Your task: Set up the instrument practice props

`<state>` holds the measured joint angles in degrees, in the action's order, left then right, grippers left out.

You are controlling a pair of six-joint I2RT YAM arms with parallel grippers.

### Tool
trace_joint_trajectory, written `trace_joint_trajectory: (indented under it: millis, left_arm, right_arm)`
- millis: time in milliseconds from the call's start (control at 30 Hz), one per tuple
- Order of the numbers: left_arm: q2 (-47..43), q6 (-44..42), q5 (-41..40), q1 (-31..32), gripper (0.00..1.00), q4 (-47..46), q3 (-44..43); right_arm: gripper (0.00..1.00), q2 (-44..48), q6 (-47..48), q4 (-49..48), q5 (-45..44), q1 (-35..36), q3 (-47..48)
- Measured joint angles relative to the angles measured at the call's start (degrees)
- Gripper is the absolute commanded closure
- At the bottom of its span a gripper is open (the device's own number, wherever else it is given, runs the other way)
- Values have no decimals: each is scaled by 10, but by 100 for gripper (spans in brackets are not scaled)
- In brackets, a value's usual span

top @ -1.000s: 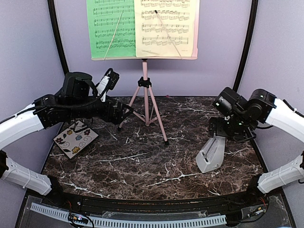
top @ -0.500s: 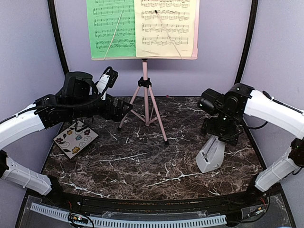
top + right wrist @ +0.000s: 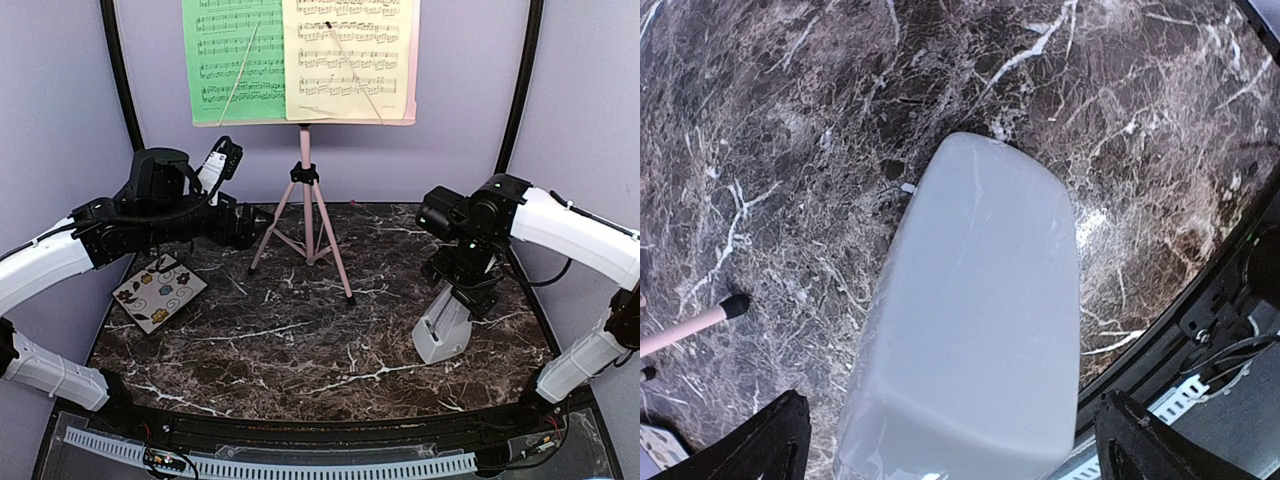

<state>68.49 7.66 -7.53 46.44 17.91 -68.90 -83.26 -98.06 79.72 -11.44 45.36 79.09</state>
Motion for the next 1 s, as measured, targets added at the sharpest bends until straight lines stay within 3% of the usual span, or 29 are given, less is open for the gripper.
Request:
trace_joint_trajectory:
  millis: [233, 500, 767, 900, 1000]
  left_arm:
    - [-7, 0, 11, -20, 1, -2, 5]
    - [-10, 0, 15, -28, 1, -4, 5]
    - [-8, -3, 15, -31, 1, -5, 5]
    - [-3, -7, 15, -32, 1, -5, 5]
    - [1, -12, 17, -32, 1, -6, 5]
  right_arm:
    - [1, 0, -58, 1, -7, -2, -3]
    - [13, -14, -59, 0, -34, -16, -4]
    - [32, -17, -37, 1, -52, -31, -8]
    - [46, -26, -16, 10, -54, -33, -3]
    - [50, -30, 9, 15, -54, -34, 3]
